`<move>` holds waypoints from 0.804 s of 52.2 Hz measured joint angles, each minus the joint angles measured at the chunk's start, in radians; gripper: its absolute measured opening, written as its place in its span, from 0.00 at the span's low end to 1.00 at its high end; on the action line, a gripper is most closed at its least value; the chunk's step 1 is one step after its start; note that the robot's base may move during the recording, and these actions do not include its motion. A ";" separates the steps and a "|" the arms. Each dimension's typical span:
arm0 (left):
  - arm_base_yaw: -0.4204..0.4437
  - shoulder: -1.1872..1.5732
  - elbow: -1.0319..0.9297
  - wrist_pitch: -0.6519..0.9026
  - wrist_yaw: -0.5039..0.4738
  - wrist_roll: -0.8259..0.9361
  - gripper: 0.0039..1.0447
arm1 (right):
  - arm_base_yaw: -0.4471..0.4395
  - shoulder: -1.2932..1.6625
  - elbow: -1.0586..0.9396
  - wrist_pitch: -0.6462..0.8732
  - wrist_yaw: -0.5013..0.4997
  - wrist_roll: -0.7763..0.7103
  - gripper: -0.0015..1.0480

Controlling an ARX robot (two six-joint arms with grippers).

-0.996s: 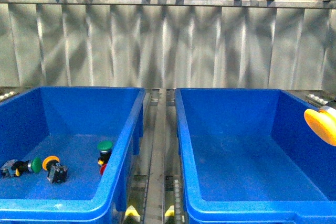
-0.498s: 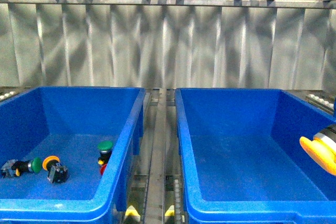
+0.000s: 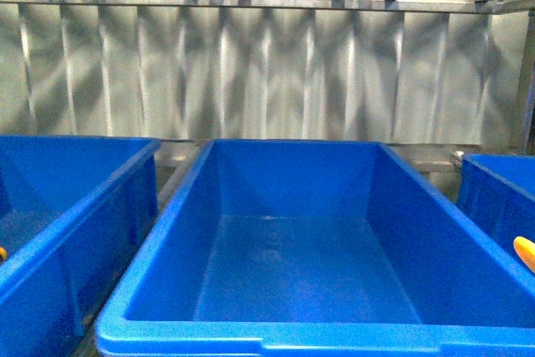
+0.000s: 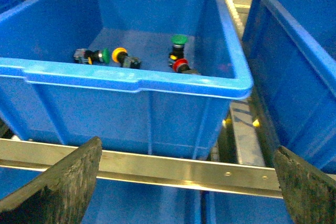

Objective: Pick red and yellow buttons and place in box

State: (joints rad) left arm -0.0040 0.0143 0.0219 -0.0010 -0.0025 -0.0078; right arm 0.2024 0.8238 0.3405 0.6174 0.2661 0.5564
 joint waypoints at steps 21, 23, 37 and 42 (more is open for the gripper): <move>0.000 0.000 0.000 0.000 0.002 0.000 0.93 | -0.078 0.002 -0.006 -0.019 -0.050 0.051 0.36; 0.000 0.000 0.000 0.001 0.002 0.000 0.93 | -0.084 0.004 -0.007 -0.013 -0.047 0.054 0.36; 0.002 0.000 0.000 0.001 0.008 0.001 0.93 | -0.050 0.035 -0.007 0.007 -0.010 0.016 0.36; 0.002 0.000 0.000 0.001 0.006 0.001 0.93 | -0.027 0.116 0.047 0.044 -0.058 -0.079 0.36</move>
State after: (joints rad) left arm -0.0017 0.0143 0.0216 -0.0002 0.0032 -0.0071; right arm 0.1753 0.9398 0.3870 0.6617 0.2085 0.4778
